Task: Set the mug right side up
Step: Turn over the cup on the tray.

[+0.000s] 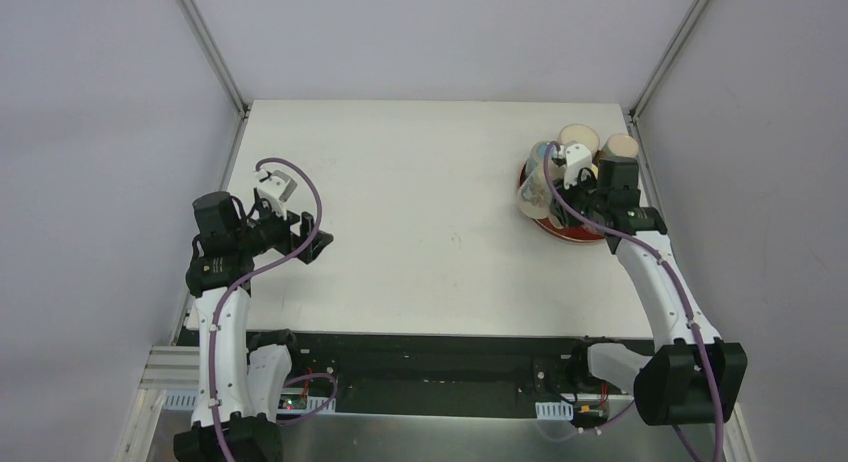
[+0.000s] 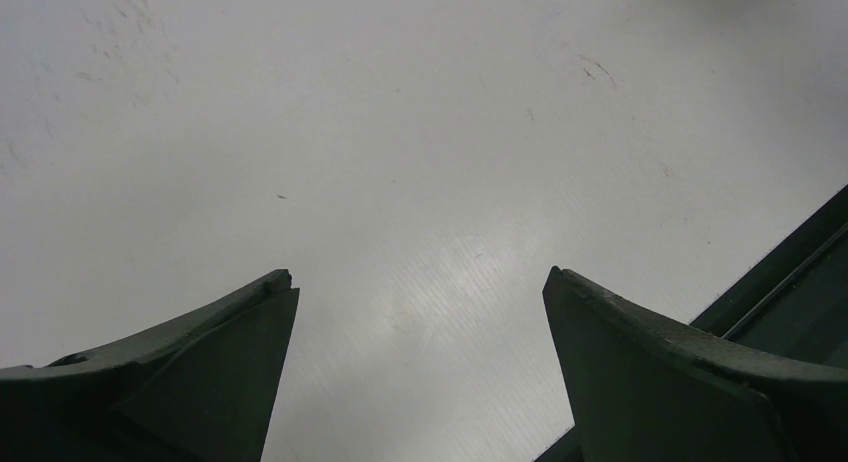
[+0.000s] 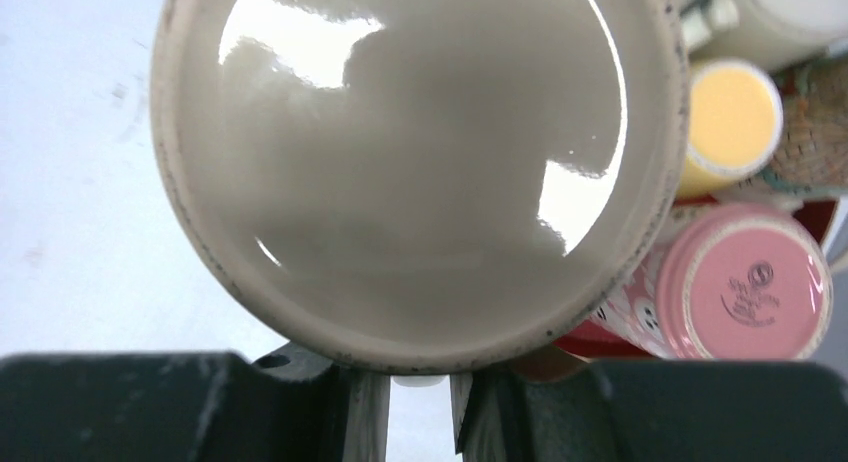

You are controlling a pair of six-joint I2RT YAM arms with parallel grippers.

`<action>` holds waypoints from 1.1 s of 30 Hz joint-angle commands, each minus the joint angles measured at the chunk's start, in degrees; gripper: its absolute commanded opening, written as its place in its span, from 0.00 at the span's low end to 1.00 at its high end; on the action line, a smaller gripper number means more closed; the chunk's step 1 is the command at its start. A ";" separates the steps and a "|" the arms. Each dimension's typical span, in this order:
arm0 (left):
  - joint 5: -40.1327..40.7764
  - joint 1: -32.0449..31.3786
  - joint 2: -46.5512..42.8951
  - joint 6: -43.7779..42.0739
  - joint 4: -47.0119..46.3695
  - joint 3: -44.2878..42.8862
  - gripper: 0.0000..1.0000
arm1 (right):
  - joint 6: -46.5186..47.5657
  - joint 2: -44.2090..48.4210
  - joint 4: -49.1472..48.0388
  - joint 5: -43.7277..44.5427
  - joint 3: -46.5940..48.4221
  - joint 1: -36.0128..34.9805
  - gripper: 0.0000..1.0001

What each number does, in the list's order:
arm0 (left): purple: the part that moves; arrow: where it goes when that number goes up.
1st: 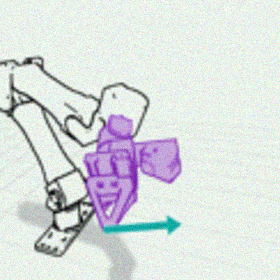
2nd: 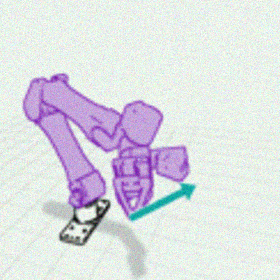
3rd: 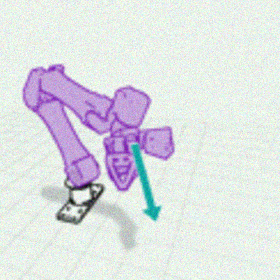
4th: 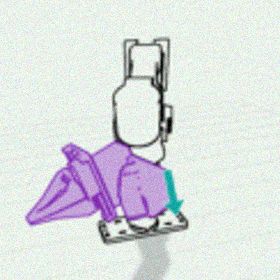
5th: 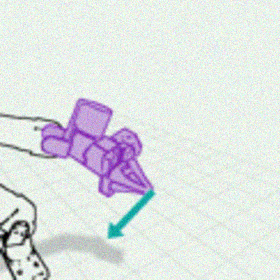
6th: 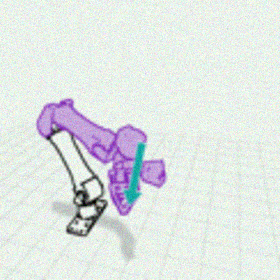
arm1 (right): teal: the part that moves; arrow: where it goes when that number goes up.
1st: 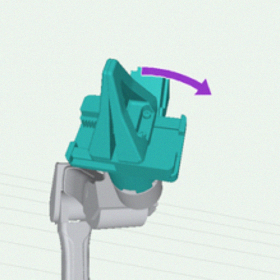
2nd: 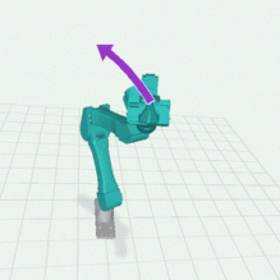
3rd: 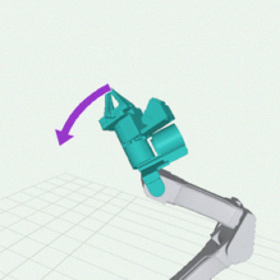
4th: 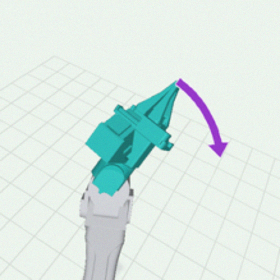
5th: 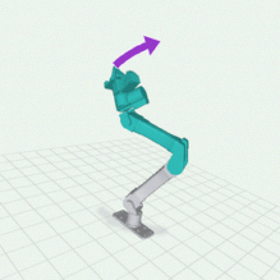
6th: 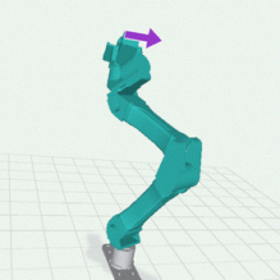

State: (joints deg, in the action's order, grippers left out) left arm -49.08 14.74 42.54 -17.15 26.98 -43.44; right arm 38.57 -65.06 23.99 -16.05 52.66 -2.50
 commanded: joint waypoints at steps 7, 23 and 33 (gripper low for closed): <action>-6.17 -0.17 3.33 3.78 -8.53 -1.92 1.00 | -15.34 3.00 -8.18 -6.94 11.49 -10.28 0.00; -2.06 -20.85 22.75 12.77 -12.85 -16.94 1.00 | -32.73 2.07 -11.88 -16.49 17.74 -11.99 0.00; -6.85 -27.35 33.83 30.54 -24.58 -25.96 1.00 | -44.45 -1.48 -17.68 -20.68 19.15 -11.90 0.00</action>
State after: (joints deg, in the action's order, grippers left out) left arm -52.10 -11.75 75.22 1.87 12.36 -66.37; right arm 1.41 -65.69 18.41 -32.36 66.70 -14.20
